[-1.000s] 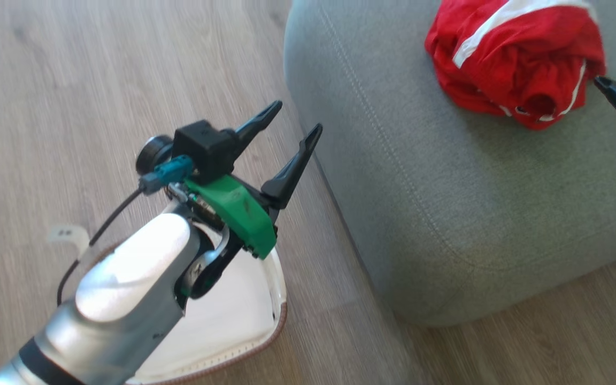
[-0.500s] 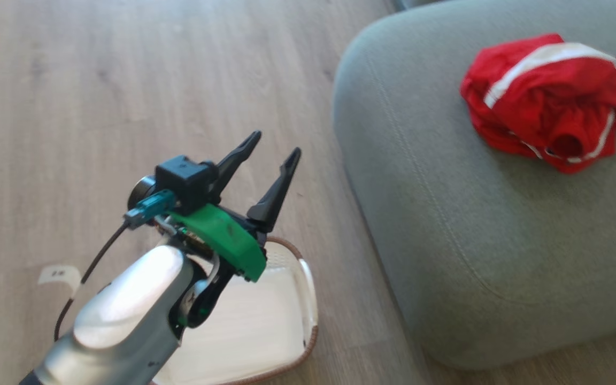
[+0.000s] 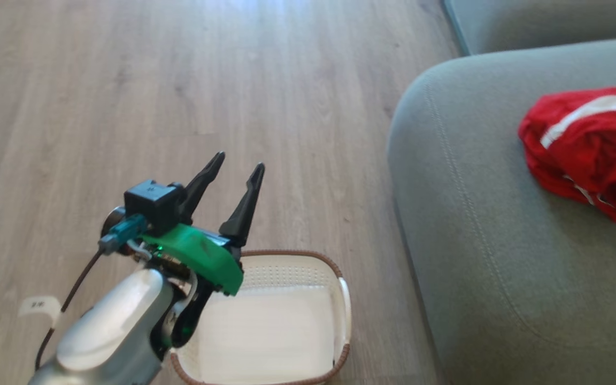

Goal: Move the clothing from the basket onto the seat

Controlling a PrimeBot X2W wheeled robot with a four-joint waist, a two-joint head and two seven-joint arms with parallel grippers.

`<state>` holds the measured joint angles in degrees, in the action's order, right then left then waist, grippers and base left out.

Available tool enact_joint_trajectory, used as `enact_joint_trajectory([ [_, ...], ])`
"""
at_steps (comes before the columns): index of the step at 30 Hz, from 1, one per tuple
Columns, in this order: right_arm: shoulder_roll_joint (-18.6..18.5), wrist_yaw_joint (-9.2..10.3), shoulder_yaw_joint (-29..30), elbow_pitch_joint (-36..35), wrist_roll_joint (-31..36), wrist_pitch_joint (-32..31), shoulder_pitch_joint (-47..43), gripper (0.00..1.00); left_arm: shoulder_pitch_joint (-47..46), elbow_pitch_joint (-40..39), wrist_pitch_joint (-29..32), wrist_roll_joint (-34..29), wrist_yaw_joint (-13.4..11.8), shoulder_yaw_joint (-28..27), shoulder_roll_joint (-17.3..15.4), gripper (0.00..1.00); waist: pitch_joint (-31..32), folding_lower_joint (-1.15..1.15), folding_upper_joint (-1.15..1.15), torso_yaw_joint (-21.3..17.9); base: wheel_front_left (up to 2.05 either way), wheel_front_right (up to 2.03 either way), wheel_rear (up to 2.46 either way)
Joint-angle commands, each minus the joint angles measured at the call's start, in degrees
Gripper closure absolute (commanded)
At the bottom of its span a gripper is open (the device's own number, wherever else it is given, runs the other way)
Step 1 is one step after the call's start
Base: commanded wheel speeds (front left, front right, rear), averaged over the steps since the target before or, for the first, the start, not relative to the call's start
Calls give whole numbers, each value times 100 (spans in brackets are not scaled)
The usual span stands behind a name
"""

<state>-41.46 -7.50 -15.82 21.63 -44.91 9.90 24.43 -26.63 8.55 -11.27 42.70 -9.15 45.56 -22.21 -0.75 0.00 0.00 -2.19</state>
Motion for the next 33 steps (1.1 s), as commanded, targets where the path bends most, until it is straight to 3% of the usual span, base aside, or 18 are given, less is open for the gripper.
enact_joint_trajectory([
  [1,-41,1,156,-216,156,51,-183,0,-173,-178,-80,49,-41,-308,-221,0,71,0,0,125,0,0,0],
  [10,1426,1,1503,-1392,1274,-173,-1543,0,485,-254,-296,100,-474,-762,-461,0,106,0,0,355,0,0,0],
  [18,2414,1,1936,-2064,1786,-15,-2345,0,1182,-513,-369,-224,-786,-1502,-548,0,34,0,0,405,0,0,0],
  [23,2727,1,1865,-2184,1902,129,-2571,0,1654,-748,-371,-642,-735,-2087,-305,0,38,0,0,394,0,0,0],
  [33,2974,1,1470,-2075,2103,394,-2675,0,2418,-782,-372,-1497,-328,-2997,354,0,82,0,0,327,0,0,0],
])
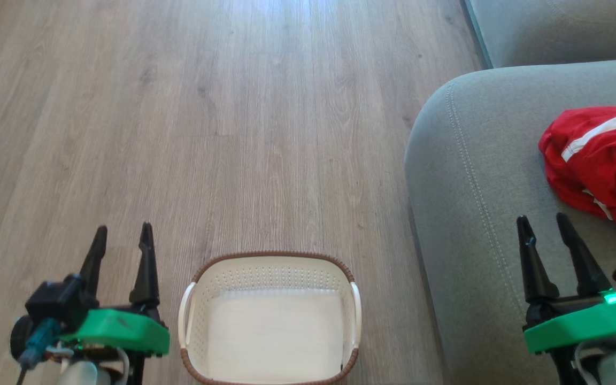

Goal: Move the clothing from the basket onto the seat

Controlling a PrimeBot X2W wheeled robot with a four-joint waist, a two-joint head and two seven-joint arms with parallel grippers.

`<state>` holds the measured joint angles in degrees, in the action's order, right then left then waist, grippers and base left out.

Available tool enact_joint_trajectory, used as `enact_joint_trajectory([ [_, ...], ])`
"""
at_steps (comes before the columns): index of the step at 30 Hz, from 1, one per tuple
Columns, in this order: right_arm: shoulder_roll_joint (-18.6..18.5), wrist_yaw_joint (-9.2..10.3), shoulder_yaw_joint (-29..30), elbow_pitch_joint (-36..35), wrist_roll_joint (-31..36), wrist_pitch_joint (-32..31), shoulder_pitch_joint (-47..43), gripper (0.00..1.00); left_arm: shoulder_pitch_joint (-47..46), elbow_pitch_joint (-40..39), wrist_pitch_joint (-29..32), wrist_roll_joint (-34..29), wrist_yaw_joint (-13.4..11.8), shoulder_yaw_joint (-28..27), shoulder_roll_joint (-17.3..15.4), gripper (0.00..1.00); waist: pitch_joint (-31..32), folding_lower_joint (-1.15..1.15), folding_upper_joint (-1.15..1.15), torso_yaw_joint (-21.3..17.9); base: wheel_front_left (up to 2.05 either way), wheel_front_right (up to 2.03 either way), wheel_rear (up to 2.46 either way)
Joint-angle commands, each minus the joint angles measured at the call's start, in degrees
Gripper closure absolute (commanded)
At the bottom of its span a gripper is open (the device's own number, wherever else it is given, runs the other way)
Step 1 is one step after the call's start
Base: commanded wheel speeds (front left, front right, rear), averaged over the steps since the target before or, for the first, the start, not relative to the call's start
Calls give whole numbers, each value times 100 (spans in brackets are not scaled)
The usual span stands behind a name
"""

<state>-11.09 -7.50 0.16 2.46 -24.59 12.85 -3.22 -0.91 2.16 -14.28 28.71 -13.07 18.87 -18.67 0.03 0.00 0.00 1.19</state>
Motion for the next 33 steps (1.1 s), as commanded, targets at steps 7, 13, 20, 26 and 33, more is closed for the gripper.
enact_joint_trajectory([
  [7,19,1,-209,-74,169,187,142,0,124,34,-72,-562,521,-884,447,0,7,0,0,-43,0,0,0],
  [13,14,1,-304,-18,168,204,165,0,183,134,-72,-831,789,-1152,714,0,3,0,0,-36,0,0,0],
  [20,2,1,-349,-18,157,212,189,0,199,207,-72,-1121,1071,-1439,969,0,-8,0,0,-33,0,0,0],
  [26,-6,1,-358,-52,134,214,201,0,199,229,-72,-1318,1300,-1680,1163,0,-8,0,0,-42,0,0,0],
  [33,-9,1,-364,-32,143,214,209,0,202,303,-72,-1464,1471,-1839,1294,0,-2,0,0,-55,0,0,0],
])
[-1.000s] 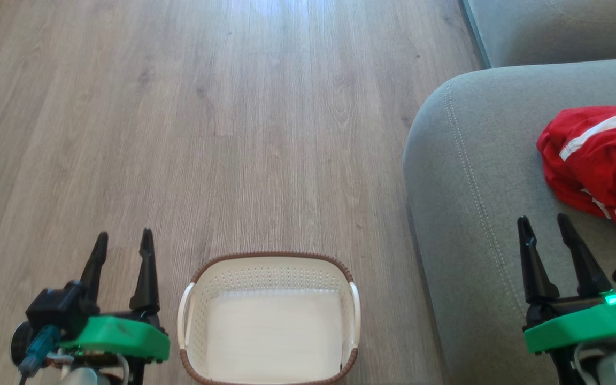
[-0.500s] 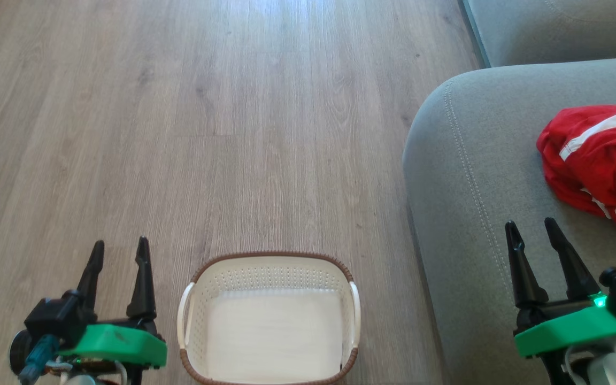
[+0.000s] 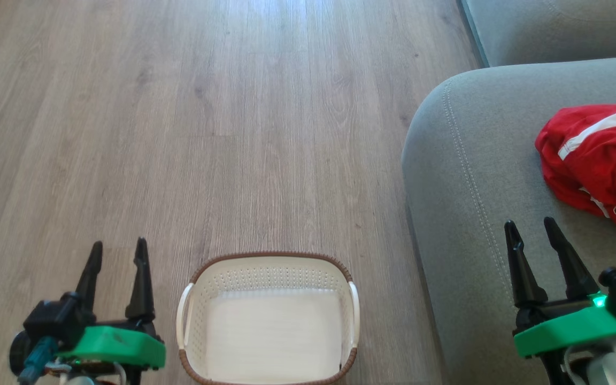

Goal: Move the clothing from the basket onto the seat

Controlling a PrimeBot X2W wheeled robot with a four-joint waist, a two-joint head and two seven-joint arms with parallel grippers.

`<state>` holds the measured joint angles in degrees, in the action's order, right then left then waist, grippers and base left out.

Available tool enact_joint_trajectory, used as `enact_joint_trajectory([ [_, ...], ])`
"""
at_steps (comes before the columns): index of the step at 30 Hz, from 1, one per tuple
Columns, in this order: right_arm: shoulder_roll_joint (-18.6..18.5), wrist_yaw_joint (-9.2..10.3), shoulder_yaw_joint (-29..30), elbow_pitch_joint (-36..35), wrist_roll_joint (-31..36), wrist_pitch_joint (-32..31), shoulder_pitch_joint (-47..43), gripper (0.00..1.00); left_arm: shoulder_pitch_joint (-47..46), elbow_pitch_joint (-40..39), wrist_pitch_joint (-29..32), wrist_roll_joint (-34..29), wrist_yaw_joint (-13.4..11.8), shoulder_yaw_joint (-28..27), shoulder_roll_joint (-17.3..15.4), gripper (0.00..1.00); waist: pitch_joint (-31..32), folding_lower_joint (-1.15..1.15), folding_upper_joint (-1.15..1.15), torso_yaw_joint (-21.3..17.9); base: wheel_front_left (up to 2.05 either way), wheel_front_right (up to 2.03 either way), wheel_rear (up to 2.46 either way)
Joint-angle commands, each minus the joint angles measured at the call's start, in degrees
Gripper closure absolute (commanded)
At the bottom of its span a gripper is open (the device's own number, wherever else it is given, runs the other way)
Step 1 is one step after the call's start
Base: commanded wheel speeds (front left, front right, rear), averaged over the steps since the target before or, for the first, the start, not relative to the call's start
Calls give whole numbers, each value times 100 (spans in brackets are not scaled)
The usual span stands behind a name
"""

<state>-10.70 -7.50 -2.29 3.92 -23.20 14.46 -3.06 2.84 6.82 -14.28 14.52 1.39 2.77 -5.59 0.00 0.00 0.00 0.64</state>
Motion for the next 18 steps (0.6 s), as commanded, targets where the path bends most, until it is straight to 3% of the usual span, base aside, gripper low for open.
enact_joint_trajectory([
  [1,-46,1,-119,-174,4,53,196,0,-175,-150,-72,-54,61,-241,-1,0,1,0,0,-3,0,0,0],
  [2,2,0,-5,18,-2,0,-1,100,0,43,4,-19,56,4,32,100,0,0,0,-3,0,0,0],
  [7,8,0,-66,477,-34,-14,-136,100,149,506,27,16,57,39,88,100,0,0,0,-4,0,0,0],
  [18,55,0,-12,522,-667,-175,-45,100,52,531,213,698,106,-53,104,100,-1,0,0,-9,0,0,0],
])
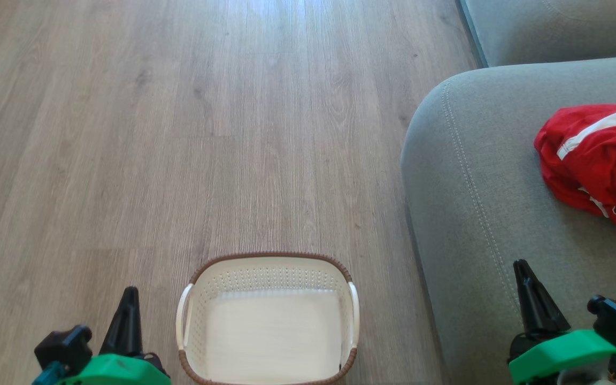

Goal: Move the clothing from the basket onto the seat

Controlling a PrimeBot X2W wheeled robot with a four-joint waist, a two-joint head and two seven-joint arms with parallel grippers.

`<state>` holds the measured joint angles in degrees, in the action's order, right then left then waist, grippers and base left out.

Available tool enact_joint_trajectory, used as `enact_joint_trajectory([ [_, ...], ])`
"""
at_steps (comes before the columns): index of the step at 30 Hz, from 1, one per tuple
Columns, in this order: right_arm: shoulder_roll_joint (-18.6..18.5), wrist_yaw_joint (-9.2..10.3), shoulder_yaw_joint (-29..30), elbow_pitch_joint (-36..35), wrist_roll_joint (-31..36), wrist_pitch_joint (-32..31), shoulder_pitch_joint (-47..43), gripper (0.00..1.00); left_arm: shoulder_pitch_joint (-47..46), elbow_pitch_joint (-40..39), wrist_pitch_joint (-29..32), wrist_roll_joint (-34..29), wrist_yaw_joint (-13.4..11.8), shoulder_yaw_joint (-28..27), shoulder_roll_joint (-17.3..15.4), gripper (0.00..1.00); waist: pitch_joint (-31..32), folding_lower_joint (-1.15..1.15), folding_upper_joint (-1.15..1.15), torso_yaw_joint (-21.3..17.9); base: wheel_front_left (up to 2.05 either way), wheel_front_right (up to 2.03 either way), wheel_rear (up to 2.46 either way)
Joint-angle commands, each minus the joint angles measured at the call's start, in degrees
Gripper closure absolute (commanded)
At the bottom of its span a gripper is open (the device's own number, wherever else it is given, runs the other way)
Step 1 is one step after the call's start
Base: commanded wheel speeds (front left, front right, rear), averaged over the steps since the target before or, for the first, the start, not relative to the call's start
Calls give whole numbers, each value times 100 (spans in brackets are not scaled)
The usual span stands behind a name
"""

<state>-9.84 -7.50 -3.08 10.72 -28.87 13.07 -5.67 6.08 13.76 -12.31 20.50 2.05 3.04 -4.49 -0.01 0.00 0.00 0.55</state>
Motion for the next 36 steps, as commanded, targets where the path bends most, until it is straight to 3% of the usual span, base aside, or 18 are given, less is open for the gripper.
enact_joint_trajectory([
  [1,-31,0,67,-158,-100,-35,216,100,-271,-163,17,101,40,-79,-6,100,0,0,0,0,0,0,0],
  [36,147,0,279,-10,-2074,-577,510,100,-563,-107,588,2281,195,-346,45,100,-5,0,0,-17,0,0,0],
])
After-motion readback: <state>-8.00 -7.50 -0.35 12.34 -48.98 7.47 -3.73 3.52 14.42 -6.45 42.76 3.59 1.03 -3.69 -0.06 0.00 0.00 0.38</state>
